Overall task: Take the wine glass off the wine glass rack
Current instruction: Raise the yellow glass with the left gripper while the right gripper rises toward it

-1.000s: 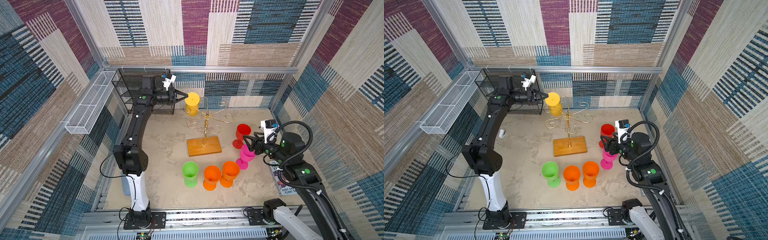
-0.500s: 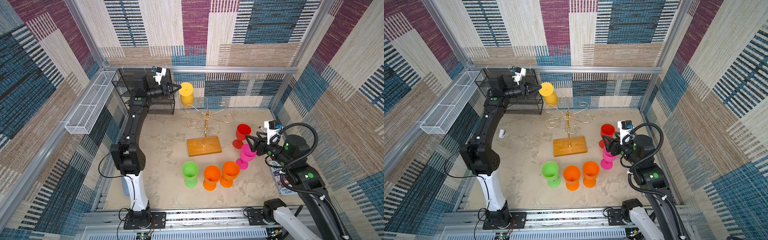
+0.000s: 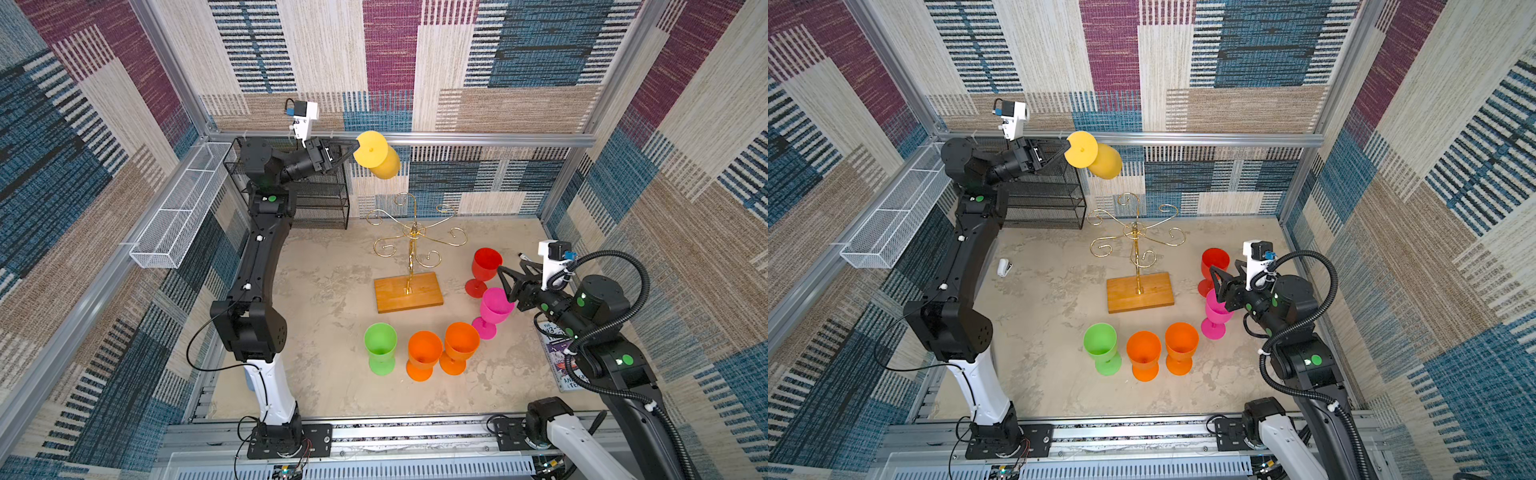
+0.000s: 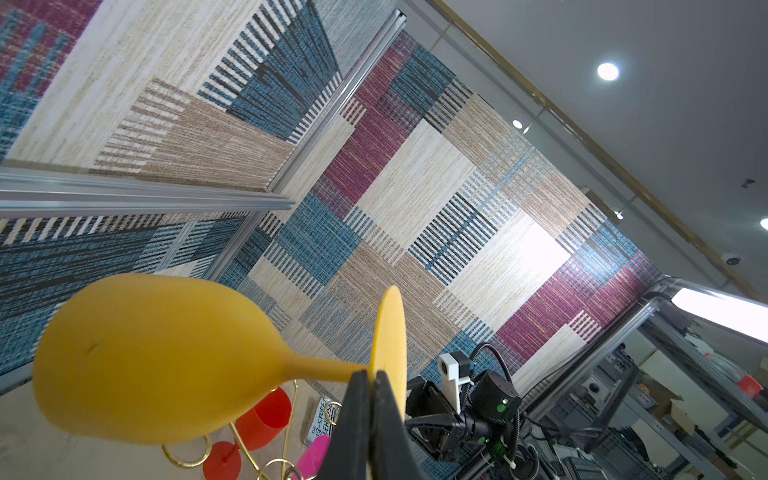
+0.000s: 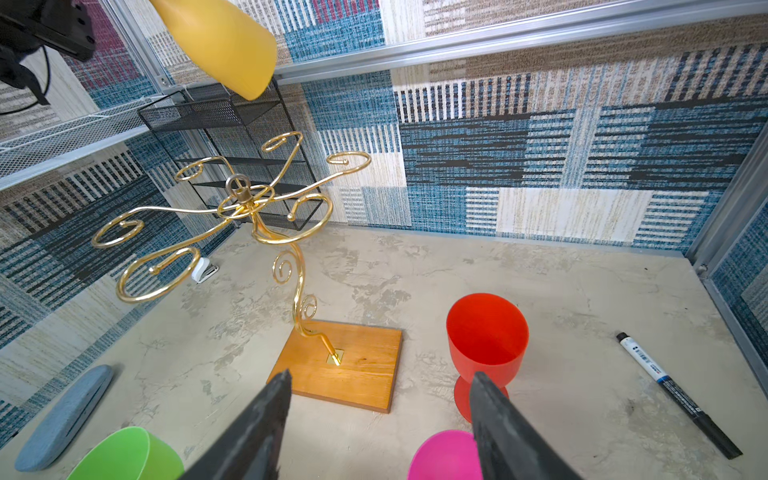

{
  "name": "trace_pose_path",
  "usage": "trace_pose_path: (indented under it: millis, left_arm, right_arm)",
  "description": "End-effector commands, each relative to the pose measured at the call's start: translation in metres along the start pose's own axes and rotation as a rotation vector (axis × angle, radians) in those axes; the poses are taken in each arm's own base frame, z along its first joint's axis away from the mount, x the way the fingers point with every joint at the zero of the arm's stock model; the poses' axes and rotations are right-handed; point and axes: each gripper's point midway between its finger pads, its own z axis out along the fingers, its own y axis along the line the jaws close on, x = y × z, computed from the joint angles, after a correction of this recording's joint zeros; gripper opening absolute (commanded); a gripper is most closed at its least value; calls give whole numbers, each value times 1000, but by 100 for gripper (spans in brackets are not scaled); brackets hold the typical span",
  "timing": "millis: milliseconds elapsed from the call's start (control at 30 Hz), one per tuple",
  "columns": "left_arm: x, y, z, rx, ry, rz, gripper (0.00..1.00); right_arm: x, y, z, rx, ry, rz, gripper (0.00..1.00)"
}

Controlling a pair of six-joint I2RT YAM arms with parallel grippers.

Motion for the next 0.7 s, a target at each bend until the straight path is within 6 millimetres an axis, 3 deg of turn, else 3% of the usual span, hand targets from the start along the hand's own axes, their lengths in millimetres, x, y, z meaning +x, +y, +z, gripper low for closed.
trace_pose_path:
  millis: [0,167,367,500,667]
  left_arm:
    - [-5,-37,-2,57,-22,86,0]
    - [-2,-93,-3,178,-60,109,0]
    - [27,-151,15,332,-41,92,0]
    - [44,-174,26,407,-44,56,0]
    - [59,-175,27,491,-103,-65,0]
  right_arm:
    - [-14,5,0,-28,-59,10,69]
    - [-30,27,-8,-149,-138,11,68]
    - [-58,69,-31,-397,-301,5,67]
    - [-67,87,-43,-527,-386,1,68]
    - [-79,99,-59,-617,-513,-43,68]
